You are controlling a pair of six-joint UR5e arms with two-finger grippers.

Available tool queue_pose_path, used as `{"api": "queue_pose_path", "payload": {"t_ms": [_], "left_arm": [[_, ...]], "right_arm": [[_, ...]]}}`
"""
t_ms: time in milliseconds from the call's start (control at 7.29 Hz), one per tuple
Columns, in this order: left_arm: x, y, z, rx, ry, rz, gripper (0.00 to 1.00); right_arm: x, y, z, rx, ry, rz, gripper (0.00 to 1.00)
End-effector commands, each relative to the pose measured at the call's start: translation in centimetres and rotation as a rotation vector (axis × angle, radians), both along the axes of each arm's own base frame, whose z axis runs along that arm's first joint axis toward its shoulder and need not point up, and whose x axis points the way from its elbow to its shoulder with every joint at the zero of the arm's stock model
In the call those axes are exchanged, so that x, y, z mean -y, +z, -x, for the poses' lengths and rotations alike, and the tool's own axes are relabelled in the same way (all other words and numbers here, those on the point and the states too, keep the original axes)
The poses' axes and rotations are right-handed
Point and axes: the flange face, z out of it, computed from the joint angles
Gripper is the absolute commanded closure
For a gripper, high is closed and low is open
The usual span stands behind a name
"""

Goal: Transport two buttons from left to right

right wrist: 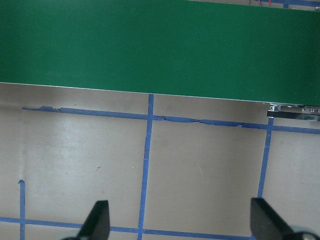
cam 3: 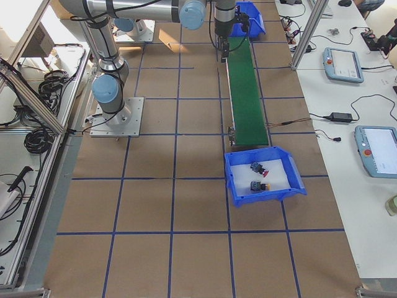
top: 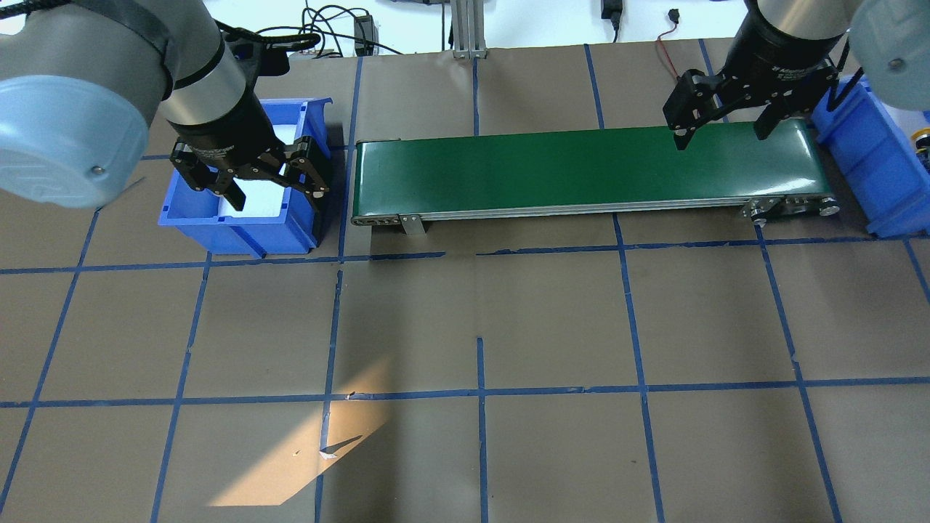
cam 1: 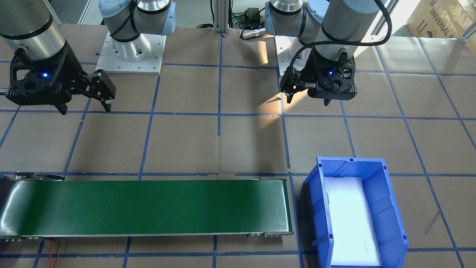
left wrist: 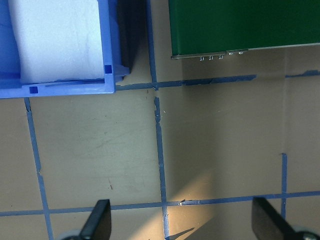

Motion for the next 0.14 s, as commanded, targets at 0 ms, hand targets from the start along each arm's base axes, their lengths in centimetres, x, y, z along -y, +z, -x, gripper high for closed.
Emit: {"api": "queue_pose_path", "payload": {"t_ms": [0], "left_arm": [[0.13,-0.03,0.0,0.001,0.0,0.0,0.0]], "right_arm": [[-0.06,-0.1,-0.01,0.0,0.0,-0.002,0.0]]}}
